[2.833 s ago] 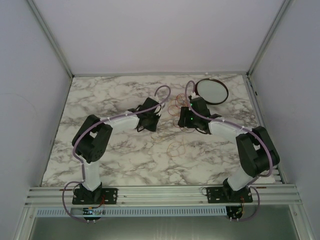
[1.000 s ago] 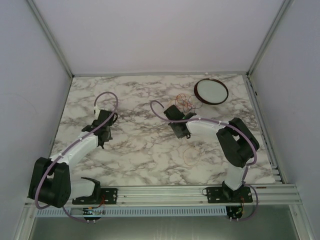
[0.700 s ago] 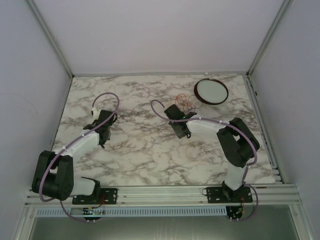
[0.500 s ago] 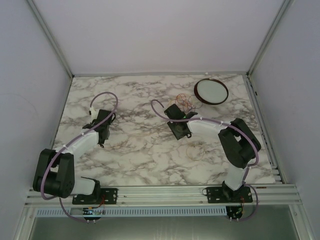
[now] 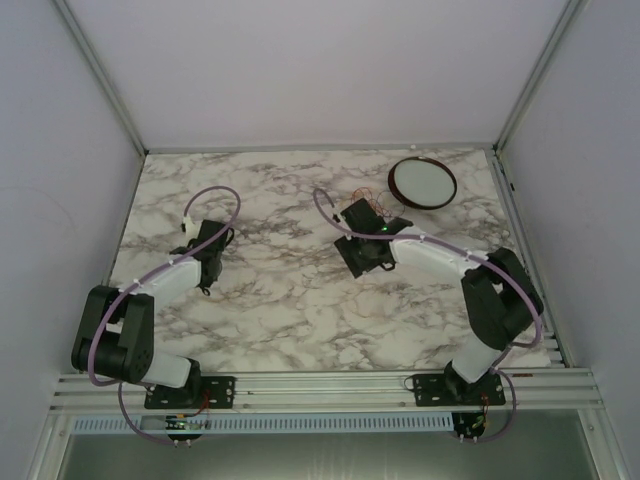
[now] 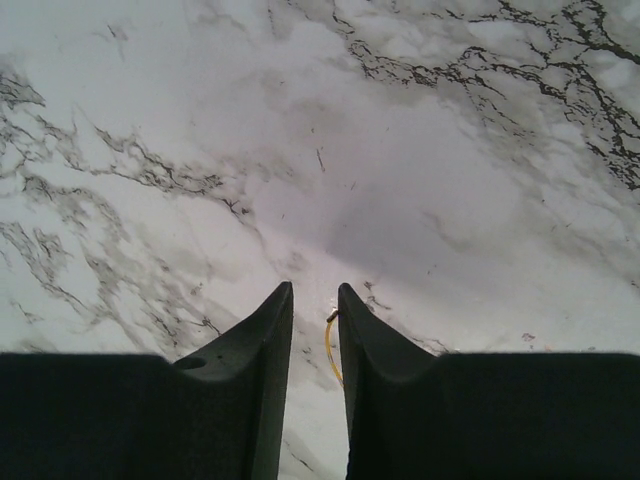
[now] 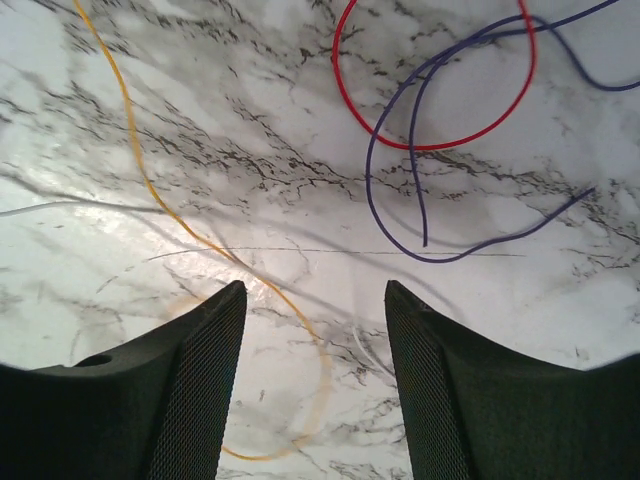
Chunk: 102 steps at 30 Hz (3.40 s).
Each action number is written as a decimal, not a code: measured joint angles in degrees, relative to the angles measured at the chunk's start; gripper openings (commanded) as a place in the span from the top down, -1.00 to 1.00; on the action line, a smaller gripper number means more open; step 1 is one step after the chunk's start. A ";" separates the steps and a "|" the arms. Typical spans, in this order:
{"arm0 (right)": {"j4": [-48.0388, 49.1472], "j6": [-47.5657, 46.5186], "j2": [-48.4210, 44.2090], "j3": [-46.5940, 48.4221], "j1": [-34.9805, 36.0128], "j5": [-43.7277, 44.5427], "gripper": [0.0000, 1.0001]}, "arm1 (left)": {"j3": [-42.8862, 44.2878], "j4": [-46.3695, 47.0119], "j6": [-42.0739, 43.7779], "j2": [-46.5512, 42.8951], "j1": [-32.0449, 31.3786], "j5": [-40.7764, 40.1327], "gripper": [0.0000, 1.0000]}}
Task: Zip-tie the wires
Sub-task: Adjust the cable at the center of the board.
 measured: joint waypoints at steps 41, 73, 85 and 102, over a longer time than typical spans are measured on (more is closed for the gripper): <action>4.24 22.47 -3.06 -7.93 8.94 -11.82 0.10 | 1.81 0.31 1.07 0.96 0.28 0.72 0.42; -11.65 16.11 -13.25 -7.08 -7.56 17.27 1.00 | 3.89 0.13 2.40 8.90 0.37 -0.13 1.00; -13.97 11.78 -10.47 -4.74 -11.13 23.52 1.00 | 5.81 -0.22 3.34 11.02 0.37 -0.42 1.00; -13.73 10.95 -11.63 -4.59 -11.41 21.84 1.00 | 7.65 12.55 -2.08 -16.41 -9.60 28.96 1.00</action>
